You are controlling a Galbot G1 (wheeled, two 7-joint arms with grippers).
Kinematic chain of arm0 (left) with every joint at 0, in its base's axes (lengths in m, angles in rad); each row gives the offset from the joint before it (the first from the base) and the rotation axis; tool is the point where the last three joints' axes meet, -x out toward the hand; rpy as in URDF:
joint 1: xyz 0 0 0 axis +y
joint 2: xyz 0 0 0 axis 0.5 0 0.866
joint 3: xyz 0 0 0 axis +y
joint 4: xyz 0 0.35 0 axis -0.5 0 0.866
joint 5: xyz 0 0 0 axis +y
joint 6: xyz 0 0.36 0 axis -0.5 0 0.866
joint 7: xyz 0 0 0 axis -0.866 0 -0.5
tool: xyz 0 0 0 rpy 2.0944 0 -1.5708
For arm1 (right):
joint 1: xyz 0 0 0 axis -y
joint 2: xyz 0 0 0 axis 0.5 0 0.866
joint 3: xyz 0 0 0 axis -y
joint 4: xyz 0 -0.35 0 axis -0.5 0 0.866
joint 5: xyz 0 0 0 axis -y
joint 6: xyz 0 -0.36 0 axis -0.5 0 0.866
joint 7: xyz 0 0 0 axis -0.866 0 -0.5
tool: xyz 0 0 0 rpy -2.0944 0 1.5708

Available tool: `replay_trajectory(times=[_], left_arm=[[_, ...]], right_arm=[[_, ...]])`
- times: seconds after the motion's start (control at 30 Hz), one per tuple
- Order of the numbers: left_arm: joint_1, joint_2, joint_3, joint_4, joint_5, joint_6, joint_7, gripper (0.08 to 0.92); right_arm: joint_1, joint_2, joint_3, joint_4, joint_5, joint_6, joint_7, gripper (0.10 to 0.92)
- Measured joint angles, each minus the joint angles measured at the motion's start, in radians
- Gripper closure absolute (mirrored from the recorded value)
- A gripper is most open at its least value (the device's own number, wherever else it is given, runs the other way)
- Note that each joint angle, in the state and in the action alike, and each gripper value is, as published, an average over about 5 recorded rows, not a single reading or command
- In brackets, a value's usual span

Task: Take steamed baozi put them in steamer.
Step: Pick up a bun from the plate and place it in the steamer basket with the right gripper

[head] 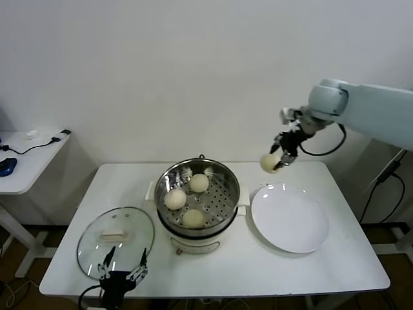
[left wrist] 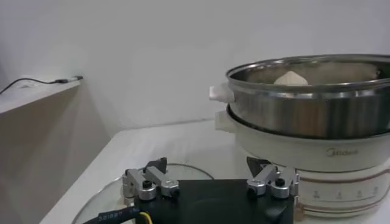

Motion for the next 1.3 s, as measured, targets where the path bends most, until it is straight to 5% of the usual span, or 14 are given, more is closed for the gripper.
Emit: replay_trajectory(times=[0.4, 1.1, 1.3], left_arm=[[-0.012, 0.004, -0.015, -0.009, -0.014, 0.013, 0.003, 0.177], [-0.028, 0.000, -0.024, 0.003, -0.031, 0.031, 0.000, 0.177], [-0.020, 0.001, -0.026, -0.001, -0.036, 0.030, -0.002, 0.177]], right_arm=[[0.006, 0.187, -0.020, 0.115, 0.191, -0.132, 0.157, 0.431], [-0.245, 0.259, 0.013, 0.039, 0.117, -0.226, 0.297, 0.428], [-0.262, 0.251, 0.031, 0.024, 0.116, -0.200, 0.292, 0.306]])
